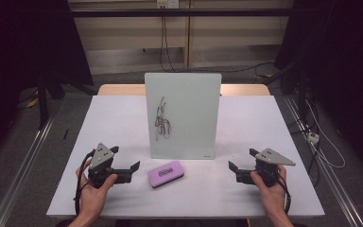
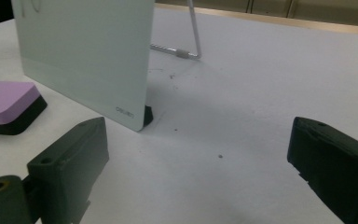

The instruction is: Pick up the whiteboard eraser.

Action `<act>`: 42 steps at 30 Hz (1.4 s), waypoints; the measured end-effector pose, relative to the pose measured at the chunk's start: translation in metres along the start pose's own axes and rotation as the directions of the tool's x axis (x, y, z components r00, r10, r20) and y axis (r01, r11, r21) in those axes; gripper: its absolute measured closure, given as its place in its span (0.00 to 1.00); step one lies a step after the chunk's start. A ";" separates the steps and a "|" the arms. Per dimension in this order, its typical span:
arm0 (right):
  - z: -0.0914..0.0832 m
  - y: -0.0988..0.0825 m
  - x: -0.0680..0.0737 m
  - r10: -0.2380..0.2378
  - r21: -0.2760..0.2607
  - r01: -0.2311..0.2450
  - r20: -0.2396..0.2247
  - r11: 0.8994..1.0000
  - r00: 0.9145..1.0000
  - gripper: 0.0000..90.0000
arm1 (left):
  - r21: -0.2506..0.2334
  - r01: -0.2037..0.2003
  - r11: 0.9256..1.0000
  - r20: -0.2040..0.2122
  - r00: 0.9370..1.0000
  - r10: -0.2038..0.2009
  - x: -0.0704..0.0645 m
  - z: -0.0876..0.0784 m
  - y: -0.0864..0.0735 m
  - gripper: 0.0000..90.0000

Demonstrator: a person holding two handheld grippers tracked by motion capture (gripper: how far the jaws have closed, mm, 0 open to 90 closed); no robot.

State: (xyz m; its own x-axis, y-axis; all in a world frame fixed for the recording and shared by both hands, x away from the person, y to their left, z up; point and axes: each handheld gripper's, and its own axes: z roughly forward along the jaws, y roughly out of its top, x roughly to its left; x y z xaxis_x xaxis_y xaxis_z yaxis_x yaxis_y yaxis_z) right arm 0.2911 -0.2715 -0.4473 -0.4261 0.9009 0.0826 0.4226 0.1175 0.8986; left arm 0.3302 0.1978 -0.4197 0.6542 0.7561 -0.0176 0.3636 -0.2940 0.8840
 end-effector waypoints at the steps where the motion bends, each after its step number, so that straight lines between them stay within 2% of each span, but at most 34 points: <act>1: 0.000 0.000 -0.001 0.008 0.000 -0.008 -0.007 1.000 1.000 0.06 | 0.002 -0.002 1.000 0.005 1.000 0.002 -0.001 0.001 0.001 0.06; 6: 0.000 0.000 -0.002 0.008 0.003 -0.008 -0.015 1.000 1.000 0.06 | 0.030 0.002 1.000 0.019 1.000 -0.002 0.000 0.007 0.000 0.07; 10: 0.000 0.000 -0.001 0.005 0.008 -0.005 -0.029 1.000 1.000 0.06 | 0.064 0.027 0.998 0.060 0.998 -0.030 0.003 0.012 -0.001 0.11; 13: 0.000 0.000 -0.001 0.008 0.007 -0.007 -0.032 1.000 0.999 0.06 | 0.091 0.012 0.996 0.078 0.997 -0.019 0.004 0.016 0.000 0.11; 16: 0.001 0.000 0.000 0.003 0.004 -0.003 -0.046 1.000 0.999 0.06 | 0.124 0.004 0.992 0.124 0.992 -0.020 0.003 0.020 0.001 0.10; 18: 0.001 0.000 0.000 -0.001 0.006 0.001 -0.046 1.000 0.999 0.06 | 0.140 0.019 0.990 0.141 0.989 -0.039 0.002 0.022 0.001 0.10; 20: 0.002 0.000 0.001 -0.002 0.006 0.002 -0.052 1.000 0.999 0.06 | 0.174 -0.013 0.985 0.153 0.988 -0.015 0.000 0.024 0.004 0.10; 24: 0.004 0.000 0.001 -0.009 0.011 0.010 -0.057 1.000 0.998 0.07 | 0.196 -0.053 0.979 0.174 0.985 0.018 -0.004 0.026 0.010 0.11; 25: 0.004 0.000 0.001 -0.007 0.014 0.008 -0.059 1.000 0.998 0.07 | 0.200 -0.074 0.977 0.187 0.982 0.036 -0.006 0.027 0.013 0.11; 27: 0.005 -0.001 0.001 -0.005 0.014 0.006 -0.057 1.000 0.998 0.07 | 0.218 -0.111 0.970 0.228 0.972 0.060 -0.009 0.030 0.016 0.11; 28: 0.005 -0.001 0.001 -0.004 0.017 0.005 -0.058 1.000 0.998 0.07 | 0.233 -0.119 0.965 0.235 0.970 0.062 -0.011 0.032 0.017 0.10; 29: 0.005 -0.001 0.001 -0.005 0.020 0.006 -0.060 1.000 0.998 0.07 | 0.233 -0.124 0.965 0.244 0.967 0.066 -0.014 0.034 0.018 0.10; 30: 0.006 -0.001 0.001 -0.009 0.020 0.010 -0.063 1.000 0.998 0.07 | 0.242 -0.152 0.958 0.256 0.963 0.088 -0.016 0.035 0.020 0.10; 31: 0.006 -0.001 0.001 -0.009 0.020 0.010 -0.063 1.000 0.998 0.07 | 0.256 -0.181 0.950 0.254 0.960 0.115 -0.019 0.037 0.023 0.10; 33: 0.006 -0.001 0.001 -0.008 0.021 0.009 -0.065 1.000 0.998 0.07 | 0.261 -0.204 0.944 0.282 0.951 0.128 -0.023 0.041 0.026 0.10; 34: 0.006 -0.001 0.001 -0.008 0.021 0.009 -0.065 1.000 0.998 0.07 | 0.258 -0.198 0.946 0.289 0.950 0.120 -0.025 0.044 0.028 0.10; 35: 0.006 0.000 0.002 -0.009 0.021 0.010 -0.065 1.000 0.998 0.07 | 0.265 -0.199 0.944 0.294 0.949 0.118 -0.027 0.046 0.029 0.10; 37: 0.006 0.000 0.002 -0.009 0.019 0.010 -0.067 1.000 0.998 0.07 | 0.263 -0.211 0.941 0.314 0.941 0.123 -0.029 0.051 0.031 0.11; 40: 0.006 0.000 0.003 -0.016 0.018 0.017 -0.068 1.000 0.998 0.07 | 0.295 -0.229 0.928 0.318 0.939 0.130 -0.032 0.057 0.034 0.11; 41: 0.006 0.000 0.003 -0.016 0.018 0.017 -0.068 1.000 0.998 0.07 | 0.297 -0.212 0.931 0.317 0.942 0.114 -0.034 0.058 0.034 0.11; 42: 0.005 0.000 0.003 -0.016 0.017 0.018 -0.067 1.000 0.998 0.07 | 0.305 -0.225 0.925 0.323 0.939 0.122 -0.034 0.060 0.036 0.11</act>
State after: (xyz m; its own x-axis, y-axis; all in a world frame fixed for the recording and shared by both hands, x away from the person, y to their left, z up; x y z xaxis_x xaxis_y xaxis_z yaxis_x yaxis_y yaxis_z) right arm 0.2942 -0.2660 -0.4490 -0.4855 0.8689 0.0964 0.4285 0.1404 0.8926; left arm 0.3604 0.1262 -0.4155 0.8724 0.4852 -0.0593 0.3914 -0.6206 0.6795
